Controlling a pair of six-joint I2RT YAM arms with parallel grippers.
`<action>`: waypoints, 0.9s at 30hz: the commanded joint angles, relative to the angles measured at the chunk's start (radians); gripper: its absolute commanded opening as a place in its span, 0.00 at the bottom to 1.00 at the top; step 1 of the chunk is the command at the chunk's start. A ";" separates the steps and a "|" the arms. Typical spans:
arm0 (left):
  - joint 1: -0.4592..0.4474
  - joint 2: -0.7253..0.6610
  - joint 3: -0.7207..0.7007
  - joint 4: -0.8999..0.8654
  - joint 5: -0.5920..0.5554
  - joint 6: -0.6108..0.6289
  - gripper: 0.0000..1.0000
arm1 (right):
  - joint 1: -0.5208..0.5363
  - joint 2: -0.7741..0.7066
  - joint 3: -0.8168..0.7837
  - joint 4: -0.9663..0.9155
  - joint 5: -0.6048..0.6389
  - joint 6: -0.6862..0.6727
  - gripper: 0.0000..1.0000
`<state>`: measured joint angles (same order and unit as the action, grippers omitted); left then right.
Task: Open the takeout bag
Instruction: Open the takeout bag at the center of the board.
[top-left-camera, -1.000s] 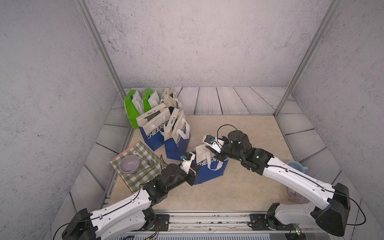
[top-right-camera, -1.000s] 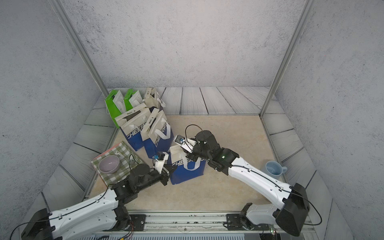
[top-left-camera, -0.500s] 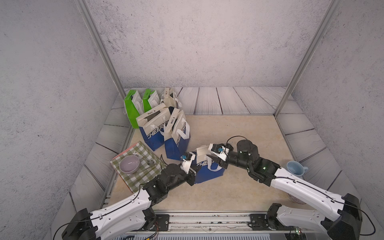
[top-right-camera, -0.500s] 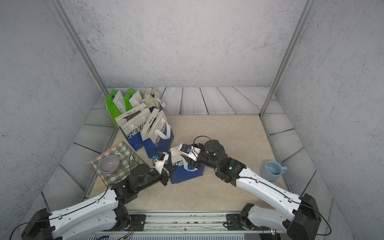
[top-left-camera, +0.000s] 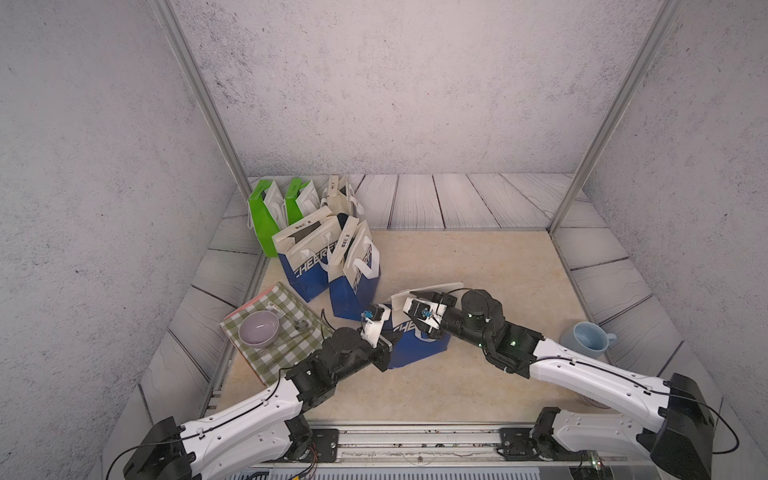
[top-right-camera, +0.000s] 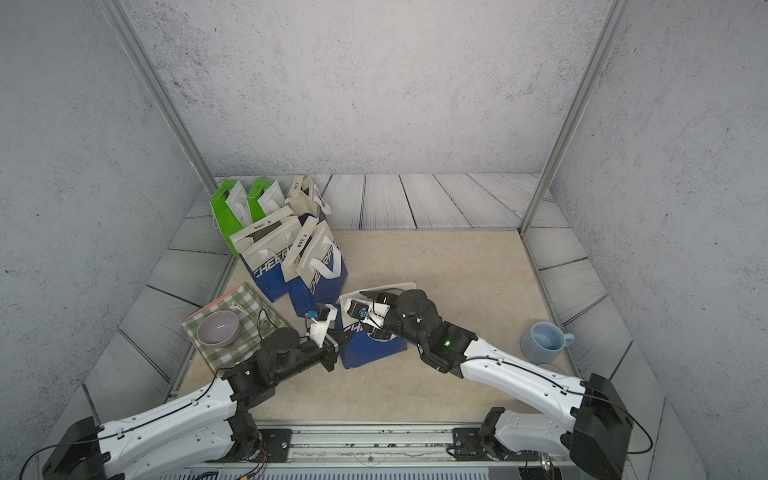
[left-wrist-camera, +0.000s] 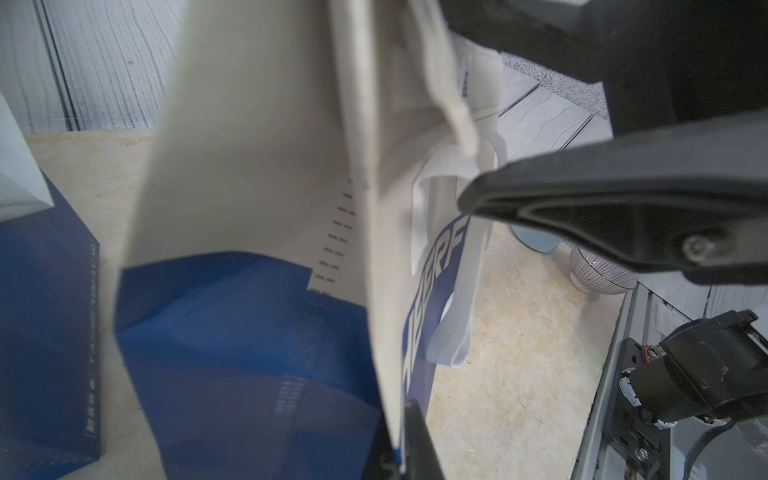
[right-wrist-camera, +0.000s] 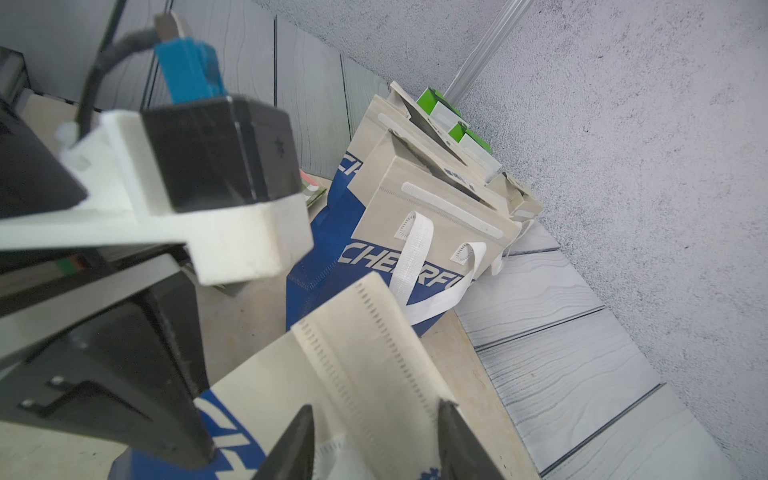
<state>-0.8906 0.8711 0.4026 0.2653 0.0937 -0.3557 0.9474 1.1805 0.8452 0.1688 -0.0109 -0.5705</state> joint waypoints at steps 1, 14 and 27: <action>-0.007 -0.008 0.016 0.026 0.010 0.002 0.00 | 0.017 0.017 -0.021 0.062 0.093 -0.042 0.48; -0.006 -0.009 0.019 0.027 0.029 0.002 0.00 | 0.026 0.061 -0.019 0.158 0.266 -0.072 0.46; -0.007 -0.004 0.021 0.026 0.034 0.004 0.00 | 0.026 0.097 0.041 0.143 0.276 0.017 0.34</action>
<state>-0.8902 0.8711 0.4030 0.2756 0.0925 -0.3561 0.9829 1.2701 0.8436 0.2871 0.1936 -0.6006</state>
